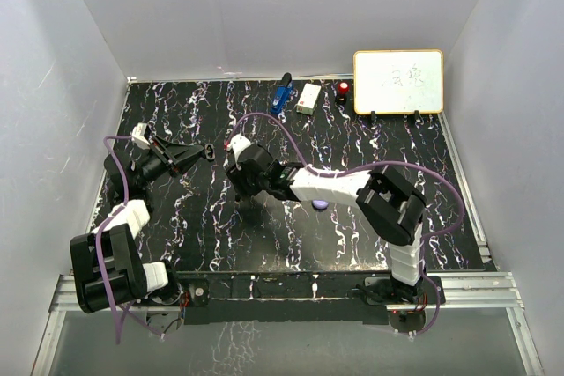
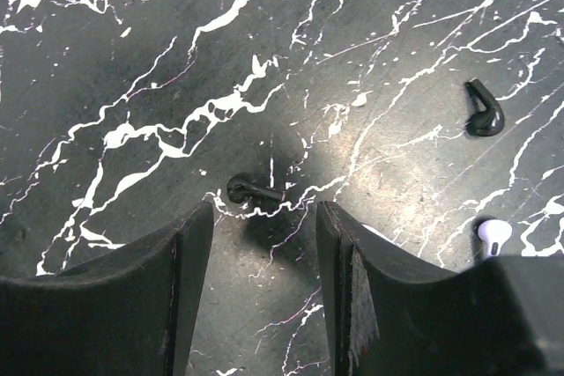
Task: Insert the wireless bluetooth earbuds into the charging case
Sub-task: Pick up the earbud from the center of the board.
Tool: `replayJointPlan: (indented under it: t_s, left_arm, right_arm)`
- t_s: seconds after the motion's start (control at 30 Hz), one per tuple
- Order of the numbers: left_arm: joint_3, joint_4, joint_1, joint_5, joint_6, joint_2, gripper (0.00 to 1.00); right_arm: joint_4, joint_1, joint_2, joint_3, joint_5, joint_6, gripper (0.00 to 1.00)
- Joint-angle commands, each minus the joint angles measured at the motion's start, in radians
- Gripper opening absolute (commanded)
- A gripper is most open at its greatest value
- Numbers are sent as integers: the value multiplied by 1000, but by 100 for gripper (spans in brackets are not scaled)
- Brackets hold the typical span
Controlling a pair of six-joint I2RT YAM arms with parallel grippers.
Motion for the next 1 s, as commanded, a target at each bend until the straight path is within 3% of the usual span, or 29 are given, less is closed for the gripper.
replayJointPlan:
  t_s: [0.0, 0.1, 0.27, 0.97]
  left_arm:
    - [3, -3, 11, 6, 4, -48, 0]
    - [1, -5, 11, 6, 5, -52, 0]
    - [2, -8, 11, 4, 9, -43, 0]
    - [9, -9, 12, 4, 23, -18, 0]
  right_arm:
    - [25, 7, 3, 3, 104, -2, 48]
    - [15, 2, 6, 14, 220, 39, 49]
    - [-44, -36, 52, 83, 269, 98, 49]
    - [-41, -177, 150, 177, 122, 153, 48]
